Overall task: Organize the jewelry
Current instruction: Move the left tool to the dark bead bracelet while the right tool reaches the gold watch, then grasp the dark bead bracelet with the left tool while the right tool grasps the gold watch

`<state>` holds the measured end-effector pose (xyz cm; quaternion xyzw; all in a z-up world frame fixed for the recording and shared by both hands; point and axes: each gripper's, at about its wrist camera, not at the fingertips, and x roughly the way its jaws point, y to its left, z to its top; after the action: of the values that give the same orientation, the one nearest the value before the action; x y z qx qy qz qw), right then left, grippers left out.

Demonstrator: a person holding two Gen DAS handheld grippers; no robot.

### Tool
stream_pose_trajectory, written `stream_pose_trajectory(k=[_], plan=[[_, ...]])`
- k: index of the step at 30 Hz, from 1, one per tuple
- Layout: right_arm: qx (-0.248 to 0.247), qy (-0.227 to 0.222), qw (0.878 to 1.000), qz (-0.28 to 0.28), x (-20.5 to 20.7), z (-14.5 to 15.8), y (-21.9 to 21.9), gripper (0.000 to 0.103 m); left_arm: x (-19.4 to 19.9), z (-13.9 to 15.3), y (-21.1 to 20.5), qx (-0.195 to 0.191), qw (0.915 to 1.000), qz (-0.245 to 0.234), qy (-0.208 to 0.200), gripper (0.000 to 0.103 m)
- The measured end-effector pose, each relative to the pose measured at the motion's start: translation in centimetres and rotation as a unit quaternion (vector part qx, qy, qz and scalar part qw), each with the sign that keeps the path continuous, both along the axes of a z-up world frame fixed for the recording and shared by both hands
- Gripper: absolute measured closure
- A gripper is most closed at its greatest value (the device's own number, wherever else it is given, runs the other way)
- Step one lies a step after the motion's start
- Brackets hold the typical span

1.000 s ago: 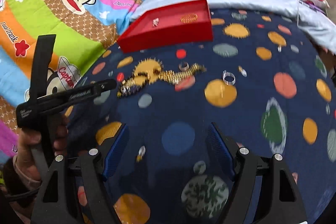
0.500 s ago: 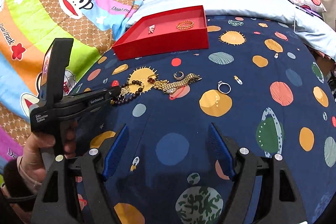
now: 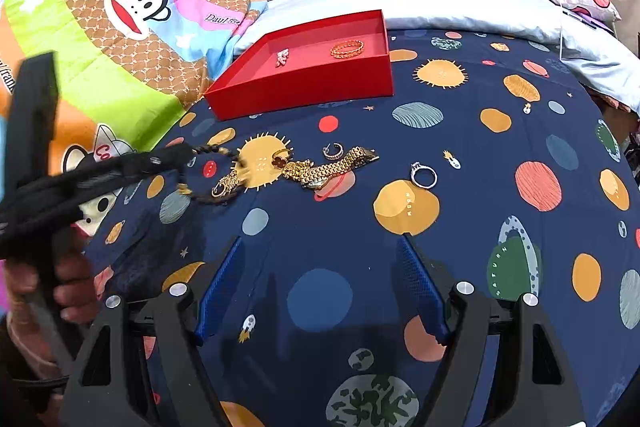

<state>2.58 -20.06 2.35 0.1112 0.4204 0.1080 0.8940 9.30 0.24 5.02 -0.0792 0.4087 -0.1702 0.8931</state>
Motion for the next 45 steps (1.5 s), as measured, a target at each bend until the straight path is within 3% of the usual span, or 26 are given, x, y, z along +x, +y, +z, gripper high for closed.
stream_pose_trajectory(k=[9, 14, 24, 29, 39, 45], plan=[[0.032, 0.006, 0.999, -0.005, 4.1, -0.6, -0.1, 0.039, -2.5, 2.4, 0.4, -0.020, 0.9996, -0.016, -0.011, 0.096], [0.038, 0.023, 0.999, -0.005, 6.1, -1.6, 0.8, 0.053, -3.0, 2.2, 0.6, -0.015, 0.9997, -0.017, -0.009, 0.096], [-0.031, 0.021, 0.999, -0.003, 8.2, -2.9, 3.9, 0.067, -2.4, 1.1, 1.5, -0.013, 0.9999, -0.009, 0.002, 0.096], [-0.046, 0.018, 0.999, -0.009, 9.0, -3.1, 3.6, 0.080, -2.0, 0.6, 1.7, -0.019, 0.9998, -0.007, 0.010, 0.096], [-0.051, 0.028, 0.998, -0.013, 7.1, -2.9, 1.2, 0.080, -1.8, 0.3, 1.9, -0.016, 0.9998, -0.004, 0.010, 0.096], [-0.044, 0.029, 0.998, -0.023, 6.3, -2.8, 0.6, 0.073, -2.0, 0.3, 1.5, -0.020, 0.9997, -0.007, 0.013, 0.096]])
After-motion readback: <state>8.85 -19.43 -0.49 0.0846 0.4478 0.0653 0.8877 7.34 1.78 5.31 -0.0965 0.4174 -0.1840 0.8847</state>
